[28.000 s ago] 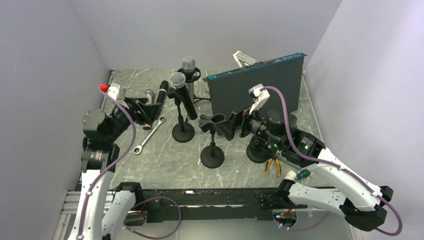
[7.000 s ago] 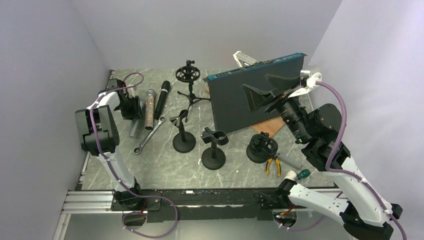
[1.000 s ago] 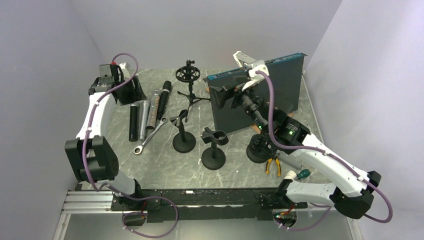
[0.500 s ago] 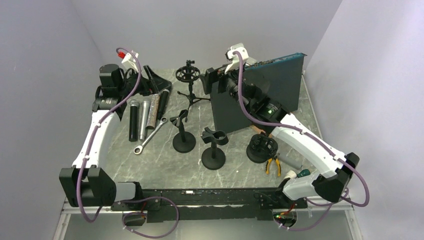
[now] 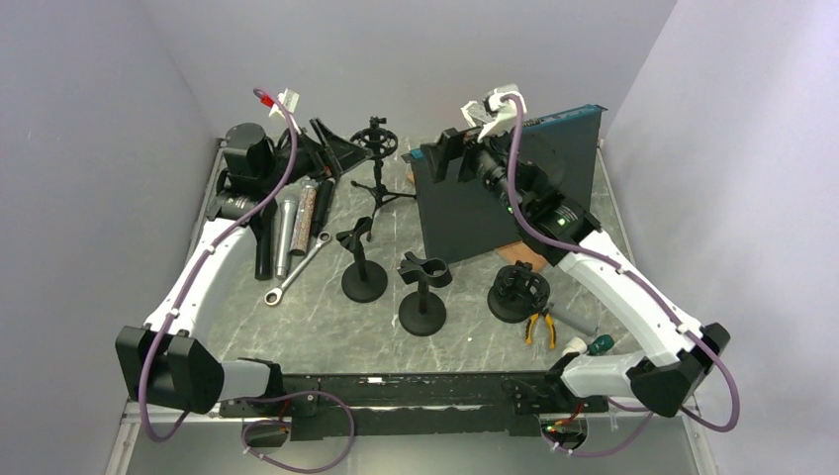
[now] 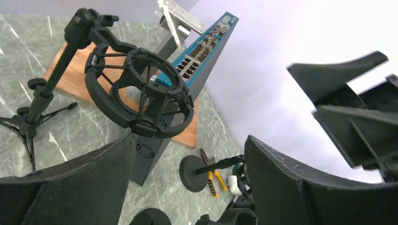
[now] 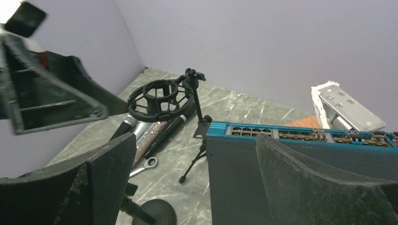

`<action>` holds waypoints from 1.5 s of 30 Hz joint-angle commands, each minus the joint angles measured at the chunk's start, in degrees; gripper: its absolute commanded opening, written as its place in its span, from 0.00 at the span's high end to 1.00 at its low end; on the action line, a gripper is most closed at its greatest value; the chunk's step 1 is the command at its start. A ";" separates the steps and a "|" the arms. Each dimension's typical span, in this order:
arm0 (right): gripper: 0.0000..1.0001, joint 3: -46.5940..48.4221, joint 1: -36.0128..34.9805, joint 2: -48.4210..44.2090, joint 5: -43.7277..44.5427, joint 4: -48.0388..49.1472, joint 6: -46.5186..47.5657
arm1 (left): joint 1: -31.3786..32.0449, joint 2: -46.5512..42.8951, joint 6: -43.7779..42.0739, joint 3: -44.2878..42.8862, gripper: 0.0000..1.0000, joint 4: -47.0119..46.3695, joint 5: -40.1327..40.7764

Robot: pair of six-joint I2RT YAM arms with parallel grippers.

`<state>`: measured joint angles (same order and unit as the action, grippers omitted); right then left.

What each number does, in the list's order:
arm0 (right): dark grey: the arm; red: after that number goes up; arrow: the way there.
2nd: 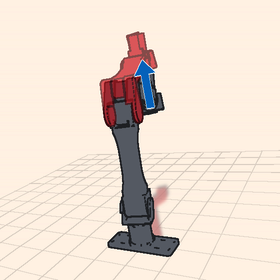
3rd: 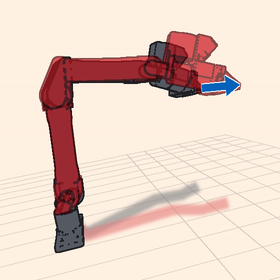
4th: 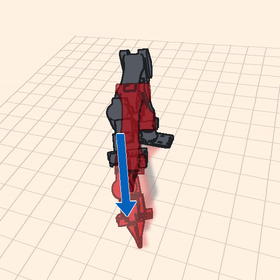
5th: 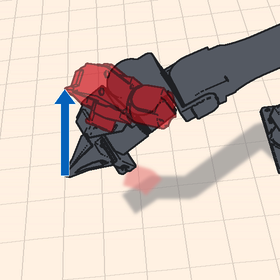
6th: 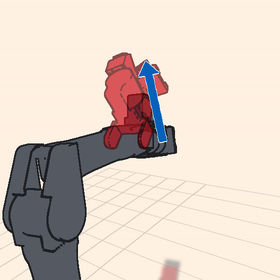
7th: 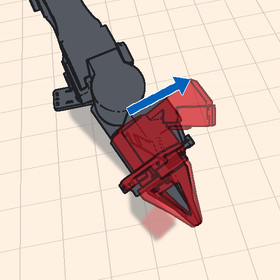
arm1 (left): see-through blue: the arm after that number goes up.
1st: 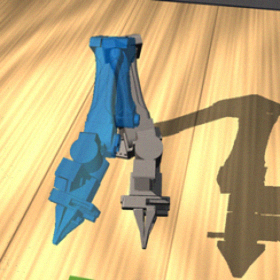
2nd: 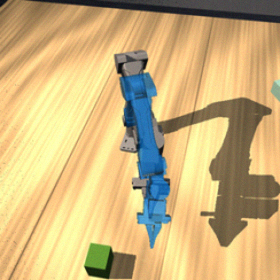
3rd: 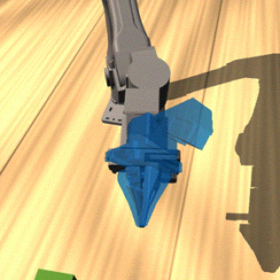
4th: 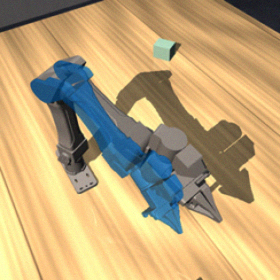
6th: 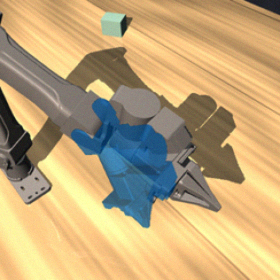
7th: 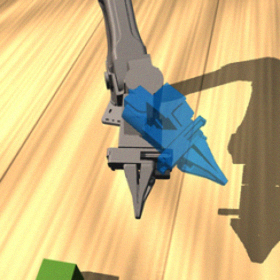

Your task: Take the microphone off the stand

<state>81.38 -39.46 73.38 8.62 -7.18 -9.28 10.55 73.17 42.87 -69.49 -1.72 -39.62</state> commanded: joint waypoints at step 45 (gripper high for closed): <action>0.00 -3.43 3.31 0.12 -11.17 2.46 -2.69 | -3.38 1.77 17.08 -0.39 1.00 -3.13 -8.52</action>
<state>73.56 -36.40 71.70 1.65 -5.41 -11.46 7.16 78.81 59.11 -66.00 -6.09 -46.74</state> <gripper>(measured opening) 0.997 0.047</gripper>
